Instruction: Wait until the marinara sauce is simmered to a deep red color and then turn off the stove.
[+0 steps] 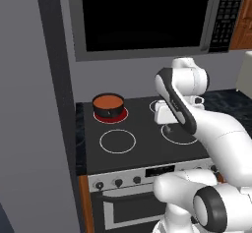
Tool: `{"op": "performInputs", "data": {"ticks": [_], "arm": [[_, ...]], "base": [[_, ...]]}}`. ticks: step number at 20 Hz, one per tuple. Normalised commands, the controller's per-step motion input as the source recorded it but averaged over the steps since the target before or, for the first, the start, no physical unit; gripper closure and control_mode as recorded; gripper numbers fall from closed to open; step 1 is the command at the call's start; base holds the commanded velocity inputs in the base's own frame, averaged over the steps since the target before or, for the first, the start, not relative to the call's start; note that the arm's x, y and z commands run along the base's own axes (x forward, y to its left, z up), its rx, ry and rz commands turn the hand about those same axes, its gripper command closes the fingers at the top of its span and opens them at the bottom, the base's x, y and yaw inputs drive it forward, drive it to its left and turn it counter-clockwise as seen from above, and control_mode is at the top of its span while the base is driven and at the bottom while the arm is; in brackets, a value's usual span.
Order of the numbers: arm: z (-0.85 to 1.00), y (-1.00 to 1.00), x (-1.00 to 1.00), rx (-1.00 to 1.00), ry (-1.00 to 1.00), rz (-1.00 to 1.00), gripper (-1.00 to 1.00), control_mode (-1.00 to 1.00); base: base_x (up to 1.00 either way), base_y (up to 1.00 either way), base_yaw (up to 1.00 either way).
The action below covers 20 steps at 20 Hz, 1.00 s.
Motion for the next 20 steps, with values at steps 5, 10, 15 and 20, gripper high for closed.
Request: {"op": "performInputs", "data": {"ticks": [5,10,15,20], "arm": [[0.00,0.00,0.00,0.00,0.00,0.00,-1.00,1.00],[0.00,0.00,0.00,0.00,0.00,0.00,-1.00,1.00],[0.00,0.00,0.00,0.00,0.00,0.00,-1.00,1.00],[0.00,0.00,0.00,0.00,0.00,0.00,-1.00,1.00]], "base": [[-0.22,-0.72,0.03],[-0.05,-0.57,0.02],[0.00,-0.26,0.00],[0.00,-0.18,0.00]]}}
